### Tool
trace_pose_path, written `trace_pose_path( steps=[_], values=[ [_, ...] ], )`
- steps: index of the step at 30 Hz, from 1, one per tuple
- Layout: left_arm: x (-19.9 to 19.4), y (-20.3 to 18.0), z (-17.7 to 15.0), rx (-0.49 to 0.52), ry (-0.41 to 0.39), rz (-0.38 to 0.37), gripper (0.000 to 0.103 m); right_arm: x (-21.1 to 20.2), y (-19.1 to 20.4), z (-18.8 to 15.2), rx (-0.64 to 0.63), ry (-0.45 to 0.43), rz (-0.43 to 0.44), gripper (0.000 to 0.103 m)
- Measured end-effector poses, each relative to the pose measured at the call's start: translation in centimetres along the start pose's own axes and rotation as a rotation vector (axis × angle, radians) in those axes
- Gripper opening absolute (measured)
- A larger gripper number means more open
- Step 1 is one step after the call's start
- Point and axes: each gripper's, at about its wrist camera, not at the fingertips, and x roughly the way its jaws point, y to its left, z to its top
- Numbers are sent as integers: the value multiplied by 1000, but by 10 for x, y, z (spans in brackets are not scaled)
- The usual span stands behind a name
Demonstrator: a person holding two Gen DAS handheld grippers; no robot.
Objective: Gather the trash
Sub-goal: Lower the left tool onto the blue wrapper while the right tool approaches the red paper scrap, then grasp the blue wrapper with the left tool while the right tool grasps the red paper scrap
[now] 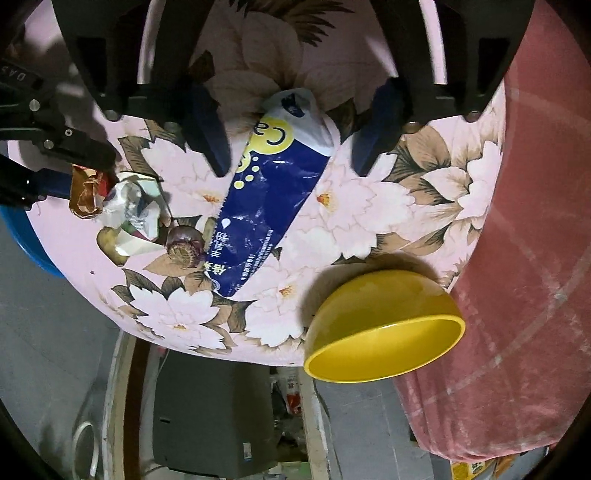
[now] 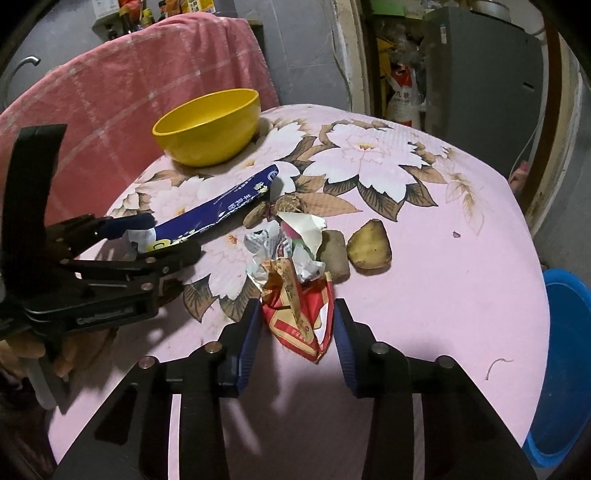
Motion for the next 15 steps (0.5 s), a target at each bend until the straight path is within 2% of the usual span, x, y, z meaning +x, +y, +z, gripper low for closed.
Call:
trace_pose_path(
  steps=[2, 8, 9, 10, 15],
  values=[
    [2, -1, 1, -5, 2, -1, 45, -2, 0, -1, 2, -3, 7, 32],
    [-2, 2, 1, -49, 3, 0, 40, -9, 0, -6, 8, -16, 14, 30],
    [-2, 2, 1, -57, 3, -1, 38, -10, 0, -7, 10, -20, 17, 29],
    [-4, 3, 1, -69, 1, 0, 32, -12, -1, -8, 12, -24, 20, 29],
    [-13, 9, -2, -137, -1, -21, 31, -22, -2, -9, 26, -68, 42, 29]
  ],
)
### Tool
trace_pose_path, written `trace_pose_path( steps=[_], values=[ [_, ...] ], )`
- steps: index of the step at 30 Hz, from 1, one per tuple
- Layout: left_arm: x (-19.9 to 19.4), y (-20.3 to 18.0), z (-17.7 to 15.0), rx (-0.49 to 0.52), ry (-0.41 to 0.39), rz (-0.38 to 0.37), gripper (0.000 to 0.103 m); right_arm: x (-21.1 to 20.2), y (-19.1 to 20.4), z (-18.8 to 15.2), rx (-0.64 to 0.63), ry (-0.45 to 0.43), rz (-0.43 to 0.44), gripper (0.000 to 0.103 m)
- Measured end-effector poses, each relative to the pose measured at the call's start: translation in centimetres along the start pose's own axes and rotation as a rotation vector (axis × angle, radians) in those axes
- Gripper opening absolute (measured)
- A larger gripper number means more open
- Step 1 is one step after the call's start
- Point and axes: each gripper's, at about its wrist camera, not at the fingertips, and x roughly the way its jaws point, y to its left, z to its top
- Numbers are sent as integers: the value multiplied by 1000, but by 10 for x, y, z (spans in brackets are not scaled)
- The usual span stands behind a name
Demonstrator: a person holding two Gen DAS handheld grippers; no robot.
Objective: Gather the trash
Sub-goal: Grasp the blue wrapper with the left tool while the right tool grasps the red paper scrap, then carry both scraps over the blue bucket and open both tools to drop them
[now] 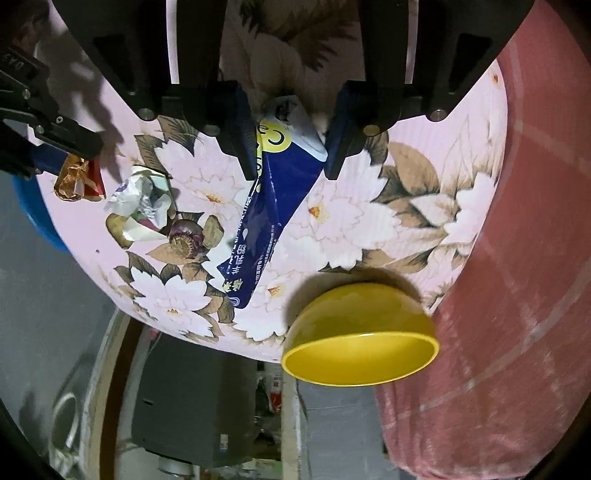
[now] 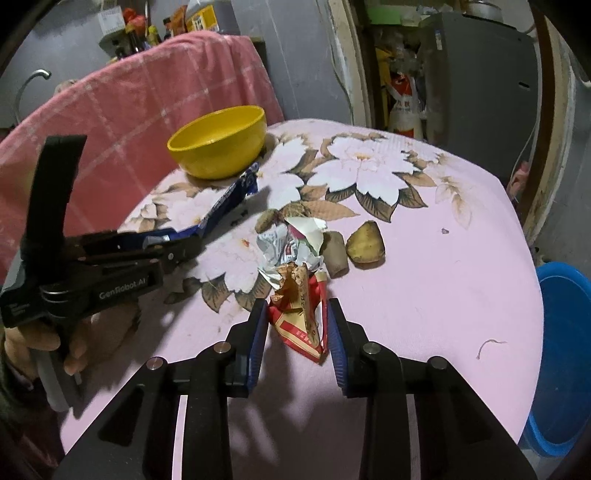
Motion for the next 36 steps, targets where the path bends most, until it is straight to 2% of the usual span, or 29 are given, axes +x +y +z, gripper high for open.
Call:
trace_pose_path(
  steps=[5, 10, 18, 21, 27, 36],
  values=[
    [-21, -1, -5, -70, -28, -42, 30, -12, -2, -1, 12, -50, 20, 29],
    [-47, -10, -5, -133, -119, -133, 30, -34, -3, 0, 4, -136, 12, 29],
    [-81, -43, 4, -176, -299, -277, 30, -90, -15, 7, -17, -365, -45, 29],
    [-92, -57, 10, -178, -354, -309, 30, -116, -23, 10, -35, -461, -79, 29],
    [-111, -94, 26, -157, -467, -360, 30, -152, -37, 13, -64, -573, -154, 29],
    [-125, -150, 40, -95, -559, -435, 30, -193, -74, 2, -34, -667, -267, 29]
  ],
)
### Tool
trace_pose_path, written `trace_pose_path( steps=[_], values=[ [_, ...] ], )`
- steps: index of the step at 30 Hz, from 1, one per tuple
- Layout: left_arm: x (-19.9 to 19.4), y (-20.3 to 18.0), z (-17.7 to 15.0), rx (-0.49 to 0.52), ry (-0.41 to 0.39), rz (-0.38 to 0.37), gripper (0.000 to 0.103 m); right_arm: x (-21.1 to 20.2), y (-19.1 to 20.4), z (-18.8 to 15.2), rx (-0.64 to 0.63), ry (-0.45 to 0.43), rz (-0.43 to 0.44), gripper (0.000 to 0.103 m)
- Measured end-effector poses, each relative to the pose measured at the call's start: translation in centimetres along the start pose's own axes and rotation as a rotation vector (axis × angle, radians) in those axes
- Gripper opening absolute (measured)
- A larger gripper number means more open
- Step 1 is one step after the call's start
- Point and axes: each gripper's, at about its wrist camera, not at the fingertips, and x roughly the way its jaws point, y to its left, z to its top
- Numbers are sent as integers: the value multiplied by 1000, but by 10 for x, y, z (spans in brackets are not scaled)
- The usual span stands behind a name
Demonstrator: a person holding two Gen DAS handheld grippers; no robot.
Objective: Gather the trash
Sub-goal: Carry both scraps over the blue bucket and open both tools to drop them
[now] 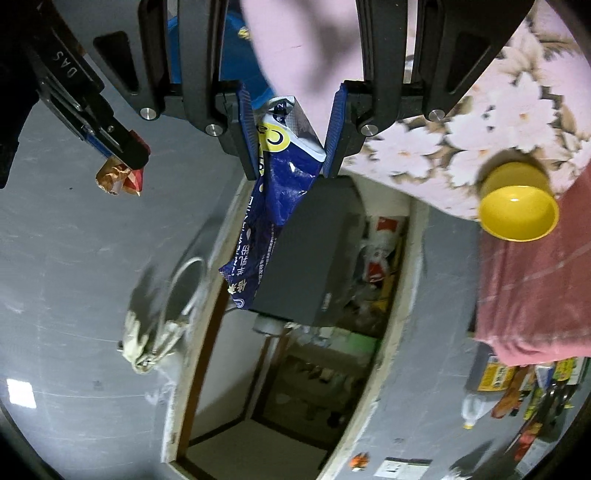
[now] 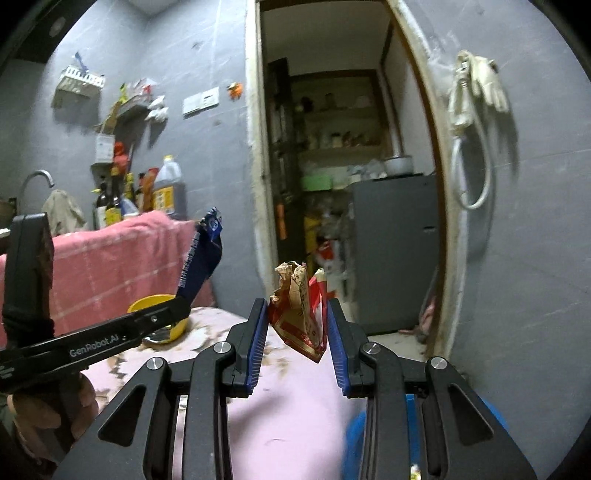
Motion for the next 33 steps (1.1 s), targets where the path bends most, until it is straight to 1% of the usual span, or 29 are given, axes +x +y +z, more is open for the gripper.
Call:
trace_pose_path(
  steps=[3, 8, 14, 17, 20, 33],
  values=[
    [9, -13, -2, 5, -5, -26, 30, -8, -18, 2, 5, -20, -36, 30],
    [27, -34, -8, 16, 11, -59, 30, -19, -45, 0, 10, -36, -93, 30],
    [44, -53, -17, 52, 51, -79, 30, -22, -69, -8, 33, -18, -149, 31],
    [55, -62, -21, 71, 86, -74, 30, -22, -79, -16, 53, 5, -170, 31],
    [68, -69, -29, 86, 138, -65, 30, -18, -89, -25, 82, 36, -185, 32],
    [119, -79, -68, 110, 316, -50, 31, -2, -119, -59, 156, 135, -218, 32]
  ],
)
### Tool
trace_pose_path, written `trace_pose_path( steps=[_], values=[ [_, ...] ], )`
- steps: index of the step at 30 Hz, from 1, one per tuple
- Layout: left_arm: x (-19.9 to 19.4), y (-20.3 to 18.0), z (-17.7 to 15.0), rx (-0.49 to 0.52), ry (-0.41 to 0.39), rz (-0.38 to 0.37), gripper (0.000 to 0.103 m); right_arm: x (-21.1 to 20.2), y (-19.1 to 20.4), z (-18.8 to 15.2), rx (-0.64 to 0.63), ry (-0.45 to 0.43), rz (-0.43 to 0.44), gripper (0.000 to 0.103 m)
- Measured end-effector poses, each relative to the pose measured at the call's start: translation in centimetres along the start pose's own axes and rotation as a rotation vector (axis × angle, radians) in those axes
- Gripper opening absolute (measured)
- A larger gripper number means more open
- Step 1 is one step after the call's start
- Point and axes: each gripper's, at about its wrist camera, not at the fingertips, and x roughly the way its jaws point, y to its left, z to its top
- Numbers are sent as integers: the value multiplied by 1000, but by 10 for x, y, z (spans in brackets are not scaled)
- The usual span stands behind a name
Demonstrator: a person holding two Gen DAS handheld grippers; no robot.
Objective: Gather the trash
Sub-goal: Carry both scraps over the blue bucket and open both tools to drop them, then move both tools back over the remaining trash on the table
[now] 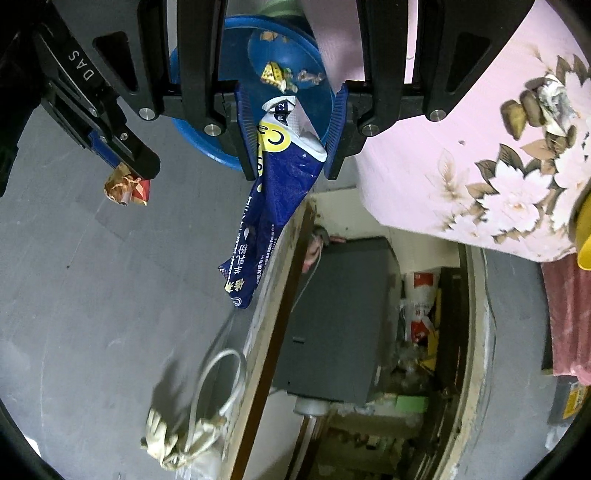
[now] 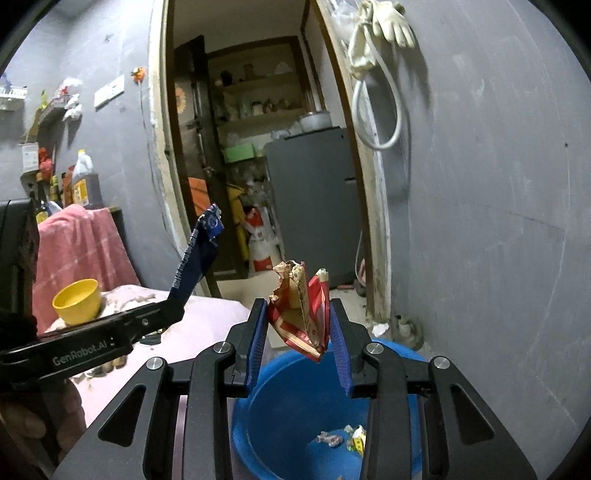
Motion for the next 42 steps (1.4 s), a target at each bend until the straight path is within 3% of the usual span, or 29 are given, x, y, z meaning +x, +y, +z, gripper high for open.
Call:
trace_pose_path(
  steps=[12, 19, 30, 42],
  values=[
    [43, 9, -14, -34, 120, -13, 36, 26, -25, -22, 67, 98, -33, 37],
    [43, 9, -15, -30, 125, -11, 36, 31, -30, -26, 88, 128, -45, 43],
    [8, 14, -4, -43, 55, 11, 37, 19, -18, -10, 80, 90, -49, 46],
    [-64, 43, 15, -65, -53, 79, 41, -4, 32, 19, 24, 10, 3, 50]
  ],
)
